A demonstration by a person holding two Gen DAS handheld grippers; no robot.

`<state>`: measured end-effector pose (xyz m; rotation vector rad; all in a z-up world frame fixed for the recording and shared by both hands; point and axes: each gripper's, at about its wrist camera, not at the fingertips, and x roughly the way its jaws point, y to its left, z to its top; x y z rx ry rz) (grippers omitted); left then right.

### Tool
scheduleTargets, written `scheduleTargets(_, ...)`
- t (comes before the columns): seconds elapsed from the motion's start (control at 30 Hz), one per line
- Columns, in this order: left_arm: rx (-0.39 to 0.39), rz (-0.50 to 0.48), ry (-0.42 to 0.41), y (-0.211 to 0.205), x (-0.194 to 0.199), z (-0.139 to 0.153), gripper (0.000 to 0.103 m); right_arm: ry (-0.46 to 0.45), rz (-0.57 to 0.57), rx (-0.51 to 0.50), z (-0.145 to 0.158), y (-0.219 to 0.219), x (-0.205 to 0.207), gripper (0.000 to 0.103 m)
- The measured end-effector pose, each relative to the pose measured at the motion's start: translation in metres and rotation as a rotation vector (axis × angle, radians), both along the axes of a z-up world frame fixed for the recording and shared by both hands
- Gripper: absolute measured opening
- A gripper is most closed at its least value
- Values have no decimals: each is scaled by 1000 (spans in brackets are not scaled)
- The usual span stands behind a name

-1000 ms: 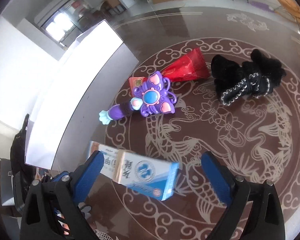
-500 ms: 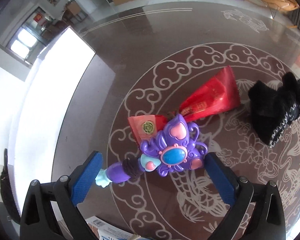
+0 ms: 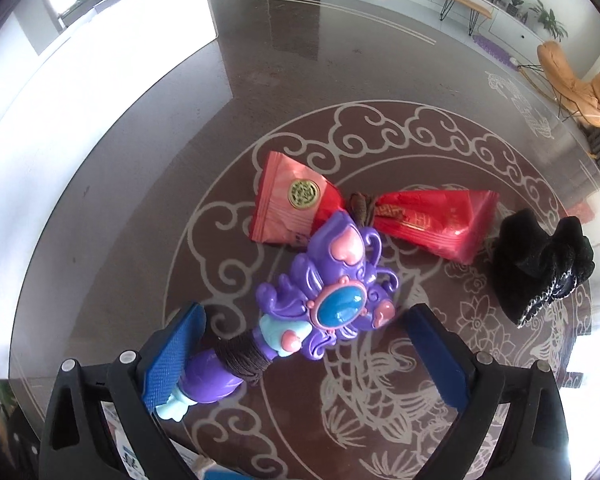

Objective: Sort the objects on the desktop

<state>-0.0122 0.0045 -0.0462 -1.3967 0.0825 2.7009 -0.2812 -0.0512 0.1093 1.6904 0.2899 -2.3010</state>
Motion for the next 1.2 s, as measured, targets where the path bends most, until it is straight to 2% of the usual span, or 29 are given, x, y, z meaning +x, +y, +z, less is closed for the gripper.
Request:
scheduleTargets(0.2,0,3,5,-1,0,-2,103,17,28,-2,-7,22,11,101)
scheduleTargets(0.67,4,8,6,-1,1,-4,103,143,77,-52,-20,47,43,102)
scheduleTargets(0.87,105,37,27,-14,4,6,103,190,79,-71,-23,56,62,102)
scheduleTargets(1.2,167,85,38,-29,3,10,103,223,60,-83,-24,62,91,102)
